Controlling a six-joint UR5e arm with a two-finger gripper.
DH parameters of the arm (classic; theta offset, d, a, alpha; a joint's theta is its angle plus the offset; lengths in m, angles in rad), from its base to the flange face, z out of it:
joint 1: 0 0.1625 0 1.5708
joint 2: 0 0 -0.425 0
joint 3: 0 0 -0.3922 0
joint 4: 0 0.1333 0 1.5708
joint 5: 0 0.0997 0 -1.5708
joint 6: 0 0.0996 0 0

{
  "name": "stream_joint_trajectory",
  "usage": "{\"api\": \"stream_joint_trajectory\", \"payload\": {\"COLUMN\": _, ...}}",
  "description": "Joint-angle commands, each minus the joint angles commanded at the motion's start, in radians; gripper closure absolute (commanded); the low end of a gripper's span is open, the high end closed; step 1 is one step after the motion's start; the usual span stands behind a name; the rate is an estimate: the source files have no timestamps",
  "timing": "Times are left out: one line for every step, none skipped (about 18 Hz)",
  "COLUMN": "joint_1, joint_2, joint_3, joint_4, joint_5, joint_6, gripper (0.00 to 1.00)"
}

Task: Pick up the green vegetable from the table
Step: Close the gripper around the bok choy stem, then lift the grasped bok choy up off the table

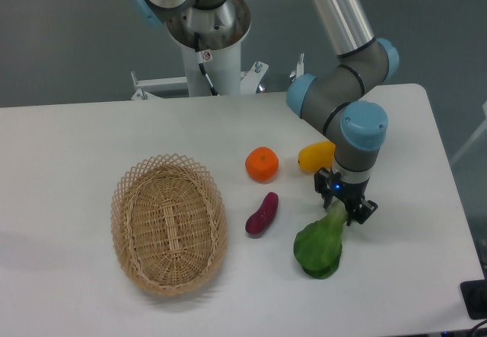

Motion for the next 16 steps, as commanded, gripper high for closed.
{"api": "stream_joint_trajectory", "payload": {"joint_1": 0.000, "joint_2": 0.002, "joint_3": 0.000, "joint_4": 0.000, "joint_5": 0.000, "joint_6": -0.005, "gripper": 0.64}}
{"api": "stream_joint_trajectory", "payload": {"joint_1": 0.002, "joint_2": 0.002, "joint_3": 0.002, "joint_4": 0.000, "joint_5": 0.000, "joint_6": -0.003, "gripper": 0.64}}
{"api": "stream_joint_trajectory", "payload": {"joint_1": 0.003, "joint_2": 0.008, "joint_3": 0.000, "joint_4": 0.000, "joint_5": -0.002, "joint_6": -0.008, "gripper": 0.64}}
{"api": "stream_joint_trajectory", "payload": {"joint_1": 0.003, "joint_2": 0.012, "joint_3": 0.002, "joint_4": 0.000, "joint_5": -0.002, "joint_6": -0.009, "gripper": 0.65}}
{"api": "stream_joint_trajectory", "payload": {"joint_1": 0.005, "joint_2": 0.017, "joint_3": 0.002, "joint_4": 0.000, "joint_5": -0.003, "joint_6": -0.009, "gripper": 0.69}}
{"api": "stream_joint_trajectory", "payload": {"joint_1": 0.006, "joint_2": 0.018, "joint_3": 0.002, "joint_4": 0.000, "joint_5": -0.006, "joint_6": -0.008, "gripper": 0.69}}
{"api": "stream_joint_trajectory", "payload": {"joint_1": 0.011, "joint_2": 0.028, "joint_3": 0.000, "joint_4": 0.000, "joint_5": -0.006, "joint_6": -0.009, "gripper": 0.69}}
{"api": "stream_joint_trajectory", "payload": {"joint_1": 0.012, "joint_2": 0.038, "joint_3": 0.003, "joint_4": 0.000, "joint_5": -0.006, "joint_6": -0.009, "gripper": 0.69}}
{"api": "stream_joint_trajectory", "payload": {"joint_1": 0.012, "joint_2": 0.049, "joint_3": 0.008, "joint_4": 0.000, "joint_5": -0.011, "joint_6": -0.011, "gripper": 0.69}}
{"api": "stream_joint_trajectory", "payload": {"joint_1": 0.015, "joint_2": 0.066, "joint_3": 0.021, "joint_4": 0.000, "joint_5": -0.017, "joint_6": -0.026, "gripper": 0.69}}
{"api": "stream_joint_trajectory", "payload": {"joint_1": 0.015, "joint_2": 0.084, "joint_3": 0.037, "joint_4": -0.003, "joint_5": -0.029, "joint_6": -0.055, "gripper": 0.69}}
{"api": "stream_joint_trajectory", "payload": {"joint_1": 0.014, "joint_2": 0.107, "joint_3": 0.044, "joint_4": -0.009, "joint_5": -0.050, "joint_6": -0.081, "gripper": 0.69}}
{"api": "stream_joint_trajectory", "payload": {"joint_1": 0.014, "joint_2": 0.130, "joint_3": 0.049, "joint_4": -0.011, "joint_5": -0.090, "joint_6": -0.103, "gripper": 0.69}}
{"api": "stream_joint_trajectory", "payload": {"joint_1": 0.014, "joint_2": 0.152, "joint_3": 0.048, "joint_4": -0.012, "joint_5": -0.135, "joint_6": -0.121, "gripper": 0.69}}
{"api": "stream_joint_trajectory", "payload": {"joint_1": 0.011, "joint_2": 0.175, "joint_3": 0.043, "joint_4": -0.012, "joint_5": -0.173, "joint_6": -0.150, "gripper": 0.69}}
{"api": "stream_joint_trajectory", "payload": {"joint_1": 0.009, "joint_2": 0.198, "joint_3": 0.044, "joint_4": -0.012, "joint_5": -0.201, "joint_6": -0.187, "gripper": 0.69}}
